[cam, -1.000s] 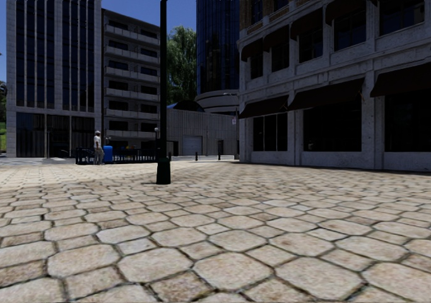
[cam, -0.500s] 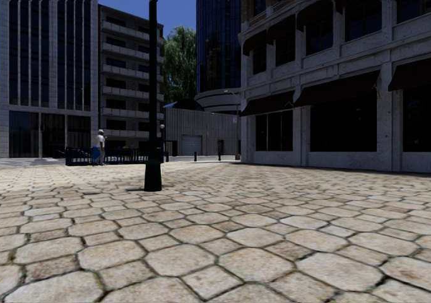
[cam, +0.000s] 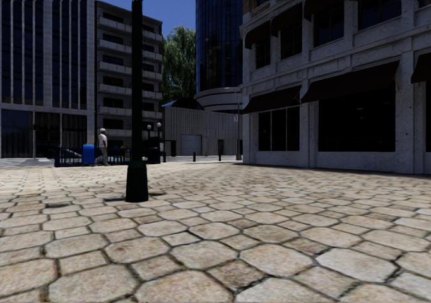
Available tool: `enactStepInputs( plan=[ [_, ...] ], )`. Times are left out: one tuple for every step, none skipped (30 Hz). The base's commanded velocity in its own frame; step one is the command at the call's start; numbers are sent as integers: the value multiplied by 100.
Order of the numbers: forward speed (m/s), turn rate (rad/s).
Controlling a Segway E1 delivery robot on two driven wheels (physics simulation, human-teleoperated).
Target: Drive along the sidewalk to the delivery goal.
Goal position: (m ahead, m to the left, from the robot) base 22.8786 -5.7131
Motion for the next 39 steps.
enactStepInputs(
  plan=[
    [200, 0],
    [200, 0],
    [200, 0],
    [200, 0],
    [200, 0],
    [200, 0],
    [200, 0],
    [200, 0],
    [200, 0],
    [200, 0],
    [200, 0],
    [200, 0],
    [200, 0],
    [200, 0],
    [200, 0],
    [200, 0],
    [200, 0],
    [200, 0],
    [200, 0],
    [200, 0],
    [200, 0],
    [200, 0],
    [200, 0],
    [200, 0],
    [200, 0],
    [200, 0],
    [200, 0],
    [200, 0],
    [200, 0],
    [200, 0],
    [200, 0],
    [200, 0],
    [200, 0],
    [200, 0],
    [200, 0],
    [200, 0],
    [200, 0],
    [200, 0],
    [200, 0]
  ],
)
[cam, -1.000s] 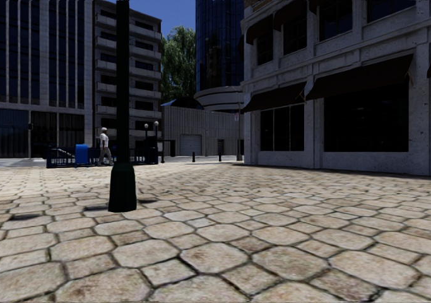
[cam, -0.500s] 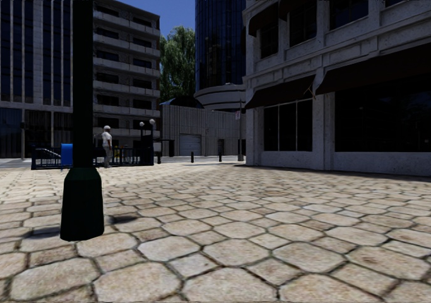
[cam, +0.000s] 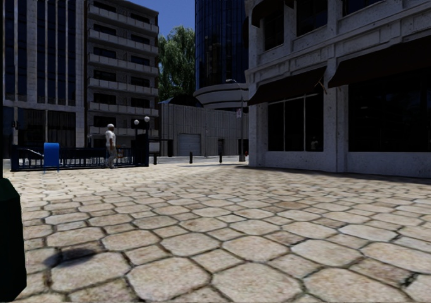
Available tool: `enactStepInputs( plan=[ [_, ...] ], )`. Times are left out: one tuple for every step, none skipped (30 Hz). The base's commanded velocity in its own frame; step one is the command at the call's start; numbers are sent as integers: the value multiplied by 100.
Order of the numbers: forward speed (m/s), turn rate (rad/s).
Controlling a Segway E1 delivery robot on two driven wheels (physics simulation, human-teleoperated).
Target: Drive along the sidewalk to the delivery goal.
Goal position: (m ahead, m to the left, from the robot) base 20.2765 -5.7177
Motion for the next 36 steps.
enactStepInputs(
  plan=[
    [200, 0],
    [200, 0],
    [200, 0],
    [200, 0],
    [200, 0],
    [200, 0],
    [200, 0],
    [200, 0],
    [200, 0],
    [200, 0],
    [200, 0],
    [200, 0],
    [200, 0],
    [200, 0],
    [200, 0],
    [200, 0],
    [200, 0],
    [200, 0],
    [200, 0],
    [200, 0],
    [200, 0],
    [200, 0],
    [200, 0],
    [200, 0],
    [200, 0],
    [200, 0],
    [200, 0],
    [200, 0],
    [200, 0],
    [200, 0],
    [200, 0],
    [200, 0],
    [200, 0],
    [200, 0],
    [200, 0],
    [200, 0]
  ],
)
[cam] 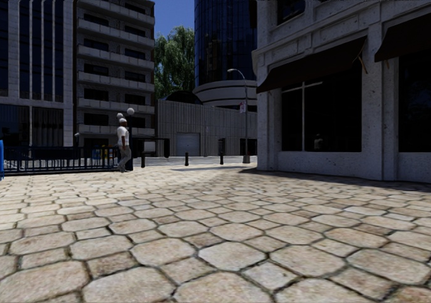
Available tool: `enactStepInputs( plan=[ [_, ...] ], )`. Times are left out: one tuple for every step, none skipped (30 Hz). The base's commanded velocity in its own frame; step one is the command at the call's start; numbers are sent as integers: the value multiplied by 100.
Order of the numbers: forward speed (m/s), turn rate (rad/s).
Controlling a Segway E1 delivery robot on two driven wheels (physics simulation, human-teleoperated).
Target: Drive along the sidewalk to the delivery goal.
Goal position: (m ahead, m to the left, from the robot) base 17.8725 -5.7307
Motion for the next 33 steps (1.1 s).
enactStepInputs(
  plan=[
    [200, 0],
    [200, 0],
    [200, 0],
    [200, 0],
    [200, 0],
    [200, 0],
    [200, 0],
    [200, 0],
    [200, 0],
    [200, 0],
    [200, 0],
    [200, 0],
    [200, 0],
    [200, 0],
    [200, 0],
    [200, 0],
    [200, 0],
    [200, 0],
    [200, 0],
    [200, 0],
    [200, 0],
    [200, 0],
    [200, 0],
    [200, 0],
    [200, 0],
    [200, 0],
    [200, 0],
    [200, 0],
    [200, 0],
    [200, 0],
    [200, 0],
    [200, 0],
    [200, 0]
  ],
)
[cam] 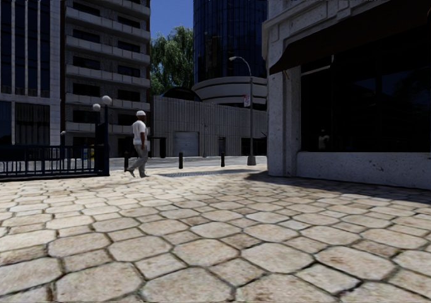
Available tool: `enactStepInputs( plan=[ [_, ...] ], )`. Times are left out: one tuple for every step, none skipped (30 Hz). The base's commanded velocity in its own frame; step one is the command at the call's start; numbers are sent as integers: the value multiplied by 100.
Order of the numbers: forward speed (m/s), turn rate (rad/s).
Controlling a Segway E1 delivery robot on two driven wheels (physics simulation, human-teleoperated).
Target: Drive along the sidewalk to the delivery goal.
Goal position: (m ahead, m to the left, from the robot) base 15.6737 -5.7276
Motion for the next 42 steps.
enactStepInputs(
  plan=[
    [200, 0],
    [200, 0],
    [200, 0],
    [200, 0],
    [200, 0],
    [200, 0],
    [200, 0],
    [200, 0],
    [200, 0],
    [200, 0],
    [200, 0],
    [200, 0],
    [200, 0],
    [200, 0],
    [200, 0],
    [200, 0],
    [200, 0],
    [200, 0],
    [200, 0],
    [200, 0],
    [200, 0],
    [200, 0],
    [200, 0],
    [200, 0],
    [200, 0],
    [200, 0],
    [200, 0],
    [200, 0],
    [200, 0],
    [200, 0],
    [200, 0],
    [200, 0],
    [200, 0],
    [200, 0],
    [200, 0],
    [200, 0],
    [200, 0],
    [200, 0],
    [200, 0],
    [200, 0],
    [200, 0],
    [200, 0]
  ],
)
